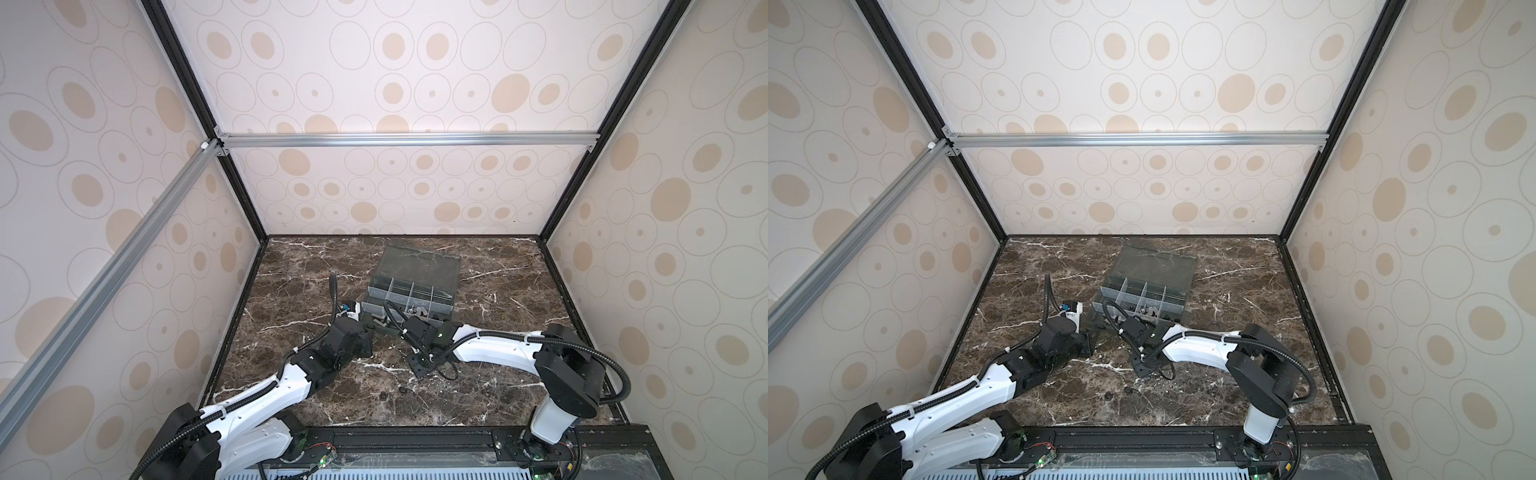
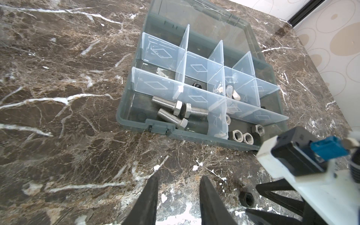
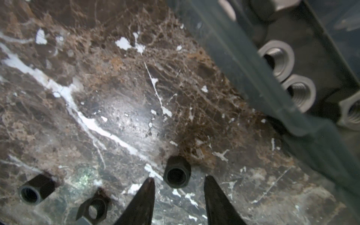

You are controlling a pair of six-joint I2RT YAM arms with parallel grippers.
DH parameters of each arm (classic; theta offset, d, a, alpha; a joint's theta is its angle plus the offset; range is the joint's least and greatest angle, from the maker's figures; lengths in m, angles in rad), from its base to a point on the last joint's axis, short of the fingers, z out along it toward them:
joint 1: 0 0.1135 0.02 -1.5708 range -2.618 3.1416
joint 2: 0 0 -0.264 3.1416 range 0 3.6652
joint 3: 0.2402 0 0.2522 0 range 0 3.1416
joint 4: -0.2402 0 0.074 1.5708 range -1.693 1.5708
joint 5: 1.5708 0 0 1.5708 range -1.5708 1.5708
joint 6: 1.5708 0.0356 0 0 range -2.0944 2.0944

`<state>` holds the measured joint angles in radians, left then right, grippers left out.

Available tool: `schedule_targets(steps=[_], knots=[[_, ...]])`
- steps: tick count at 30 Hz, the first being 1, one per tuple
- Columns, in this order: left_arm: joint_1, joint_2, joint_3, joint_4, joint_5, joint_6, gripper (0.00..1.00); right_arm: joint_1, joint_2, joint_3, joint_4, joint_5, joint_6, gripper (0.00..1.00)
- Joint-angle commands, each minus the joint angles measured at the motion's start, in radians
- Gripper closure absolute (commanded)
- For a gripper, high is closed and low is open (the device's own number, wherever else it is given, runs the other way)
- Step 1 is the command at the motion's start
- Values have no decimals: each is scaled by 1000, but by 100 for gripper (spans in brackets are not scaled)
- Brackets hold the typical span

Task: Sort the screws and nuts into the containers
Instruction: 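Move the right gripper back toward the robot and lower it onto a black hex nut, then lift the black hex nut with the right gripper and carry it over the box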

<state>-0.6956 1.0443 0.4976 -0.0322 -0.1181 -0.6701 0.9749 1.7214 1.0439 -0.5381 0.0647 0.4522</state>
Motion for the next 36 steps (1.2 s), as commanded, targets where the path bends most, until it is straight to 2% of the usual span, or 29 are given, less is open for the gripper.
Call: schedule_targets(steps=[1,6,16,25,36], knots=[[6,-8,-3,4,-20,-17,64,13,31,30,-17,22,17,57],[6,2,5,8,-13,-17,64,13,67,43,-28,45,38,62],[5,4,19,5,-17,-12,64,14,87,57,-30,45,30,78],[8,-10,8,5,-18,-2,64,13,46,44,-11,66,38,81],[8,-62,-24,8,-24,-28,64,11,-7,120,-49,134,-48,81]])
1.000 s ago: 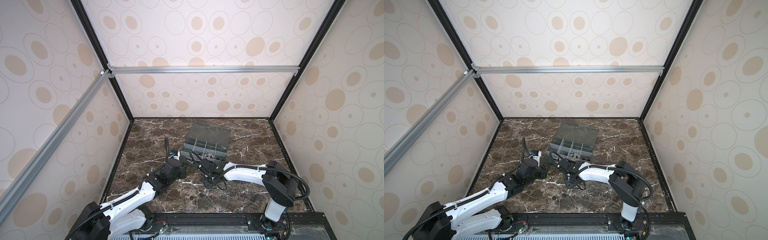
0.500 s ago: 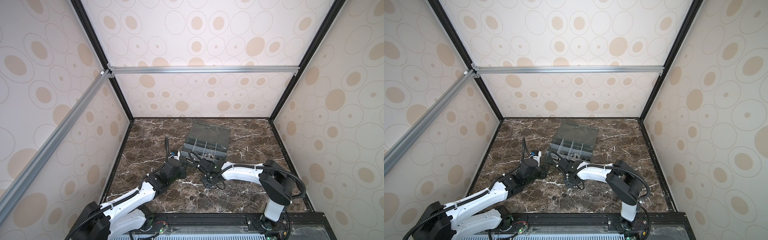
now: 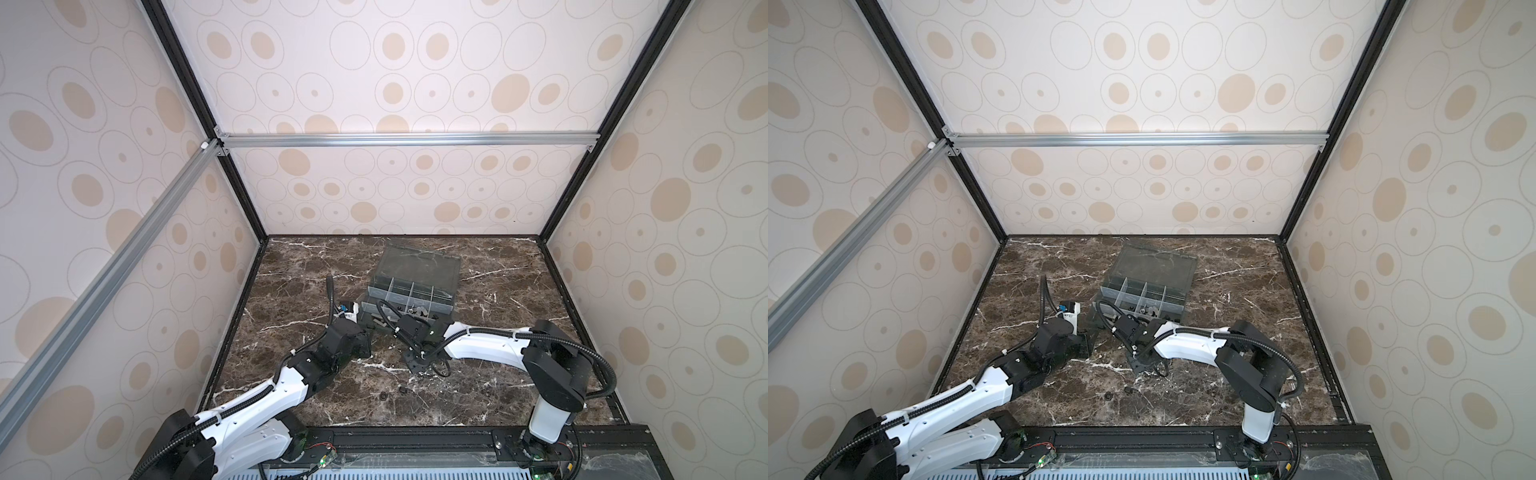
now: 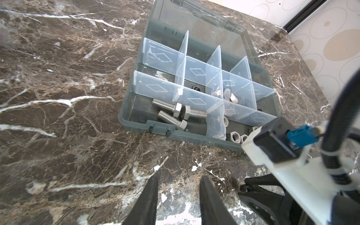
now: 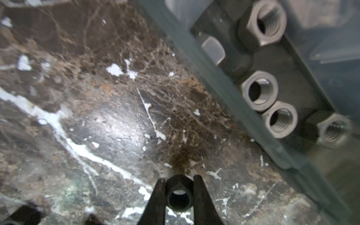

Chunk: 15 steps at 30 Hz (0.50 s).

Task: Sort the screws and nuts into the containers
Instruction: 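Lift the black hex nut with the right gripper and carry it over the box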

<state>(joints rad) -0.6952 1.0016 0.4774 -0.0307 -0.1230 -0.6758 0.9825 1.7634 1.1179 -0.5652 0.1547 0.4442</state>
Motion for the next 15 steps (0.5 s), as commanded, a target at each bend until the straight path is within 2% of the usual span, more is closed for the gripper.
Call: schedule_targets(steps=[1,7,15], knots=[[8,-24,-2,-1,-20,-22,64,-1,-54,66,-27,50,-58,81],[8,-62,-12,-12,-39,-31,64,-56,-51,193,-19,44,-136,81],[9,-107,-20,-29,-45,-52,64,-96,-6,343,23,26,-175,82]])
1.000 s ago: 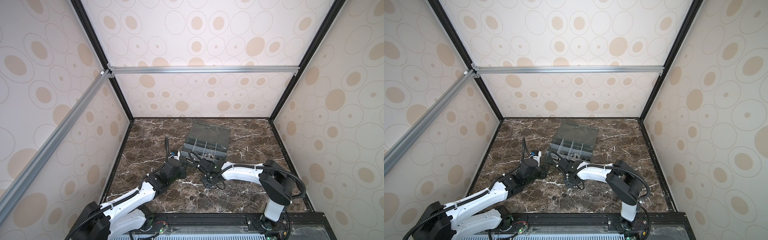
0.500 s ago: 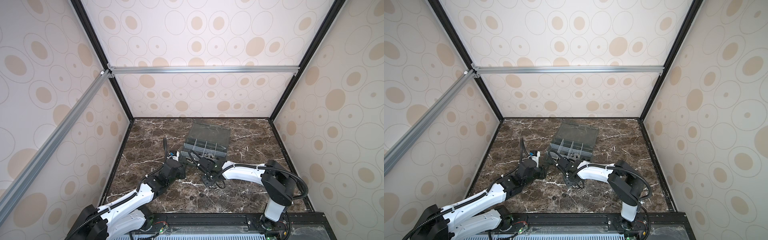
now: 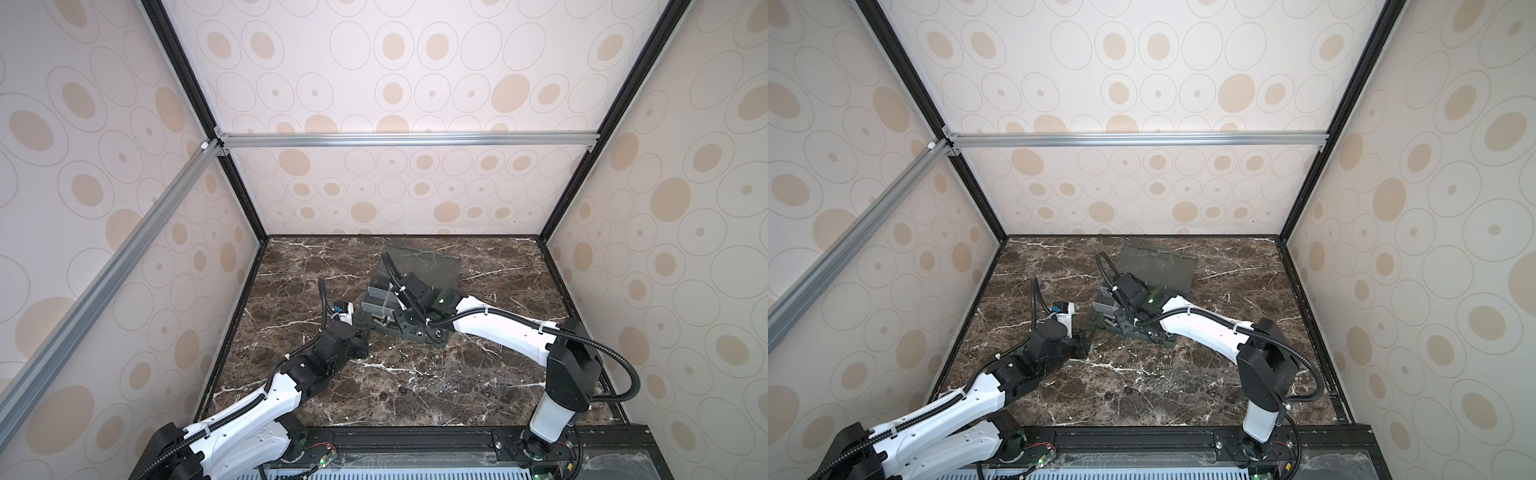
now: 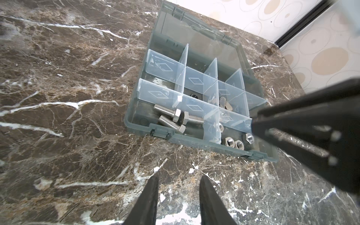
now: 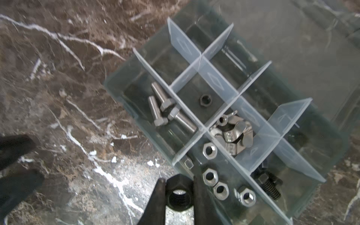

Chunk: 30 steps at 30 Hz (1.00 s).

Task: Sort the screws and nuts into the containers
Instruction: 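Lift the black hex nut with the right gripper and carry it over the box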

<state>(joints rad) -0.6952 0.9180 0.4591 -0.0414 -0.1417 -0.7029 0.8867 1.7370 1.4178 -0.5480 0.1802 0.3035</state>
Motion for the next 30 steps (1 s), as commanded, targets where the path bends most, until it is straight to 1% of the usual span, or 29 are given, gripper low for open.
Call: schedule_targets(steps=[1,11,19,30], knots=[[8,-30,-3,-24,-27,-26,64,-2,23,52,8,0,-34,81],[9,-43,-16,-14,-23,-33,64,-44,36,60,42,-9,-39,82],[9,-42,-10,-11,-16,-34,64,-90,119,112,61,-51,-32,82],[9,-54,-8,-20,-22,-46,64,-138,267,249,48,-88,-27,82]])
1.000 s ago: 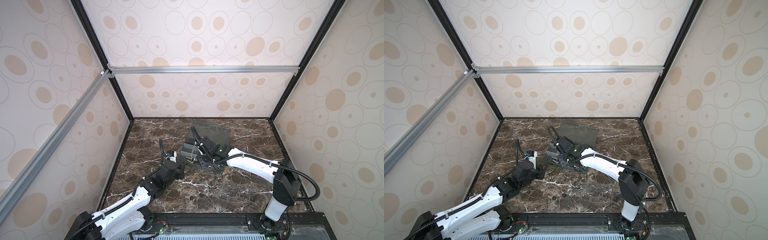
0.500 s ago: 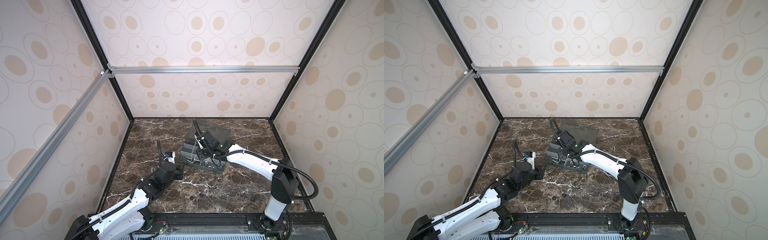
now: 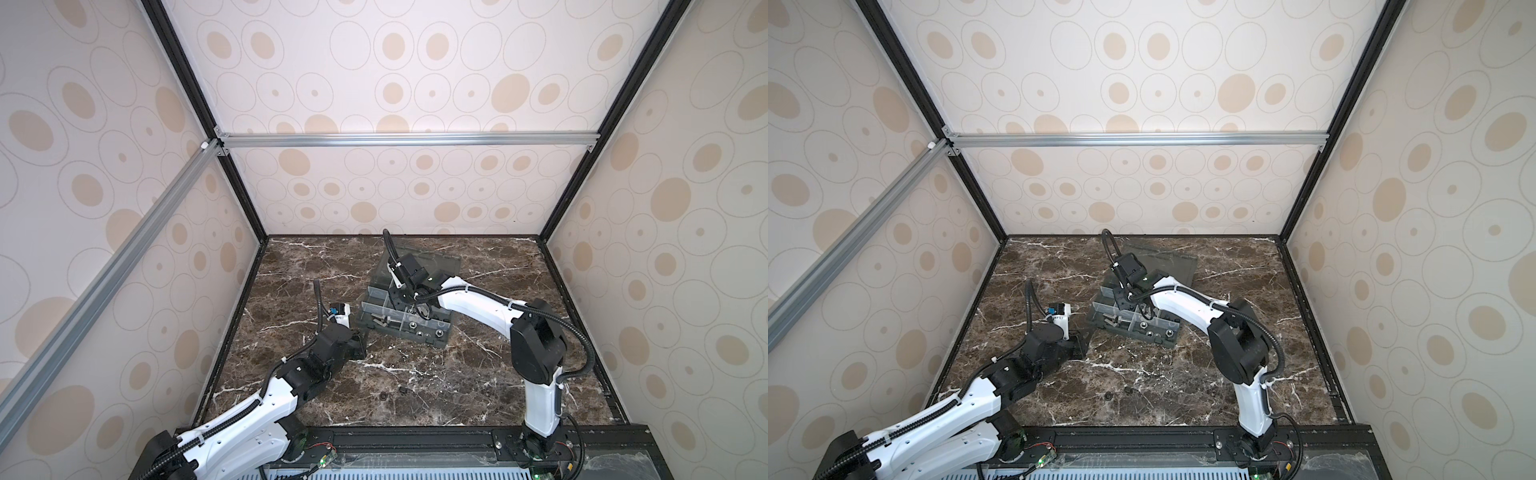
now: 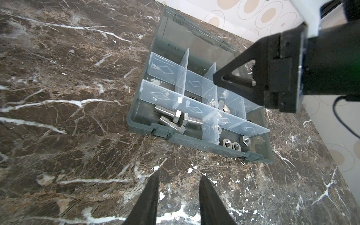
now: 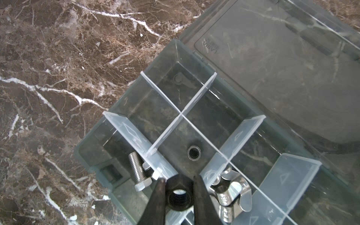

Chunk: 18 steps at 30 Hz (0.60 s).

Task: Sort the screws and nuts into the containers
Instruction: 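Lift the black hex nut with the right gripper and carry it over the box, then open the right gripper to drop the nut into the black nut compartment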

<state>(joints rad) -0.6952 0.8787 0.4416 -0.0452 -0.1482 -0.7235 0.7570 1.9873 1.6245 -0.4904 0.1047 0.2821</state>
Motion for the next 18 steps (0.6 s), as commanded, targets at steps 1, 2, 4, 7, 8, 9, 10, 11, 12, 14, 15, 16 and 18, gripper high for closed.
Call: schedule_targets(steps=[1,2,4,7,8,9,10,11,12,14,15,16,18], knots=[[8,-15,9,-16,-16,-24,65,-9,24,49,-11,-14,-6,82],[9,-15,11,-16,-14,-25,65,-10,29,52,-11,-15,-5,82],[9,-16,11,-21,-15,-25,64,-15,37,57,-12,-19,-2,81],[9,-22,6,-22,-22,-29,64,-18,43,58,-12,-18,2,81],[9,-24,4,-21,-20,-30,64,-20,44,57,-11,-17,3,80],[8,-24,2,-20,-18,-30,64,-20,43,55,-10,-17,5,76],[9,-26,2,-24,-17,-31,64,-21,43,57,-10,-17,7,68],[9,-27,1,-25,-19,-32,65,-23,44,57,-8,-21,6,58],[8,-30,-1,-26,-21,-32,65,-22,43,57,-5,-31,0,48],[9,-34,-3,-27,-26,-36,64,-22,40,57,-3,-36,-2,40],[9,-35,-3,-28,-27,-37,64,-22,37,54,2,-35,-1,38],[9,-38,-3,-32,-27,-37,65,-23,35,51,6,-34,1,37],[9,-44,-4,-33,-33,-37,64,-24,33,49,11,-37,1,36]])
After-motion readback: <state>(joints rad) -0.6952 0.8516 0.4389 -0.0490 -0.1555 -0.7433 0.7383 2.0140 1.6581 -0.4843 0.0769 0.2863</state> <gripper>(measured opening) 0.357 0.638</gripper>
